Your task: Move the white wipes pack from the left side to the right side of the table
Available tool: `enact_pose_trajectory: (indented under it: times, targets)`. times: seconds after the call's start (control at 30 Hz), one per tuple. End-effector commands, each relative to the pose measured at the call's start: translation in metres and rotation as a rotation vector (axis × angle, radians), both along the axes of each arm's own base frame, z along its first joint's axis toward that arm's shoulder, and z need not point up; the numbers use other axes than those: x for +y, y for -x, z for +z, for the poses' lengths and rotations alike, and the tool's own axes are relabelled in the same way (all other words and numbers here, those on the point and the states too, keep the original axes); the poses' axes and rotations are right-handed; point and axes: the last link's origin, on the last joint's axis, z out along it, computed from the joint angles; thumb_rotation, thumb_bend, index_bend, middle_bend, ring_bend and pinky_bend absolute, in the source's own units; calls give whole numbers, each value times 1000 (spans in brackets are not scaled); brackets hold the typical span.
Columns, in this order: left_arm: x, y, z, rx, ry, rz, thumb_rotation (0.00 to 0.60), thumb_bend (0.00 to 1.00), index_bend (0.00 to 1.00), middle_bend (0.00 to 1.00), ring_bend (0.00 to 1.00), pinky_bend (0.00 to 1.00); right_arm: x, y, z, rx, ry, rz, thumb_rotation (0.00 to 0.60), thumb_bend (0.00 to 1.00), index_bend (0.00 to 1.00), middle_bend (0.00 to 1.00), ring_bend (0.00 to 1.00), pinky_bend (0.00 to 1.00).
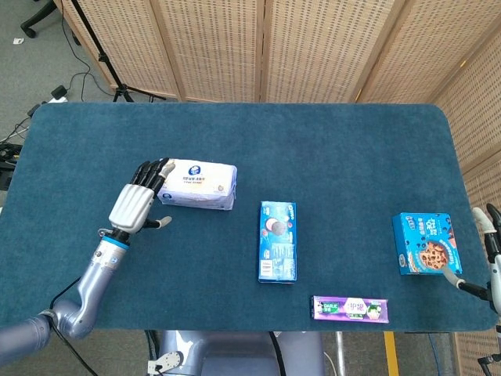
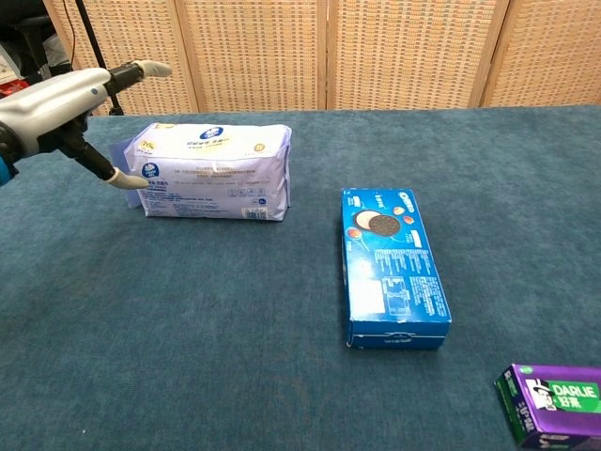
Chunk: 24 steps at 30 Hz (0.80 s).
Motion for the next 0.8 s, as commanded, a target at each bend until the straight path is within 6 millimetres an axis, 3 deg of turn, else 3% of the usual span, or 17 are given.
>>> enact_pose_trajectory:
  times: [0.03, 0.33, 0.8]
  targets:
    - [18, -10, -22, 83, -14, 15, 600, 0, 0, 0, 0, 0, -1, 0, 0, 1, -1, -1, 600, 0, 0, 0, 0, 0]
    - [54, -29, -46, 192, -99, 22, 600, 0, 0, 0, 0, 0, -8, 4, -2, 3, -6, -26, 600, 0, 0, 0, 0, 0]
    - [89, -54, -68, 237, -102, 57, 600, 0, 0, 0, 0, 0, -18, 13, -1, 0, -3, -74, 600, 0, 0, 0, 0, 0]
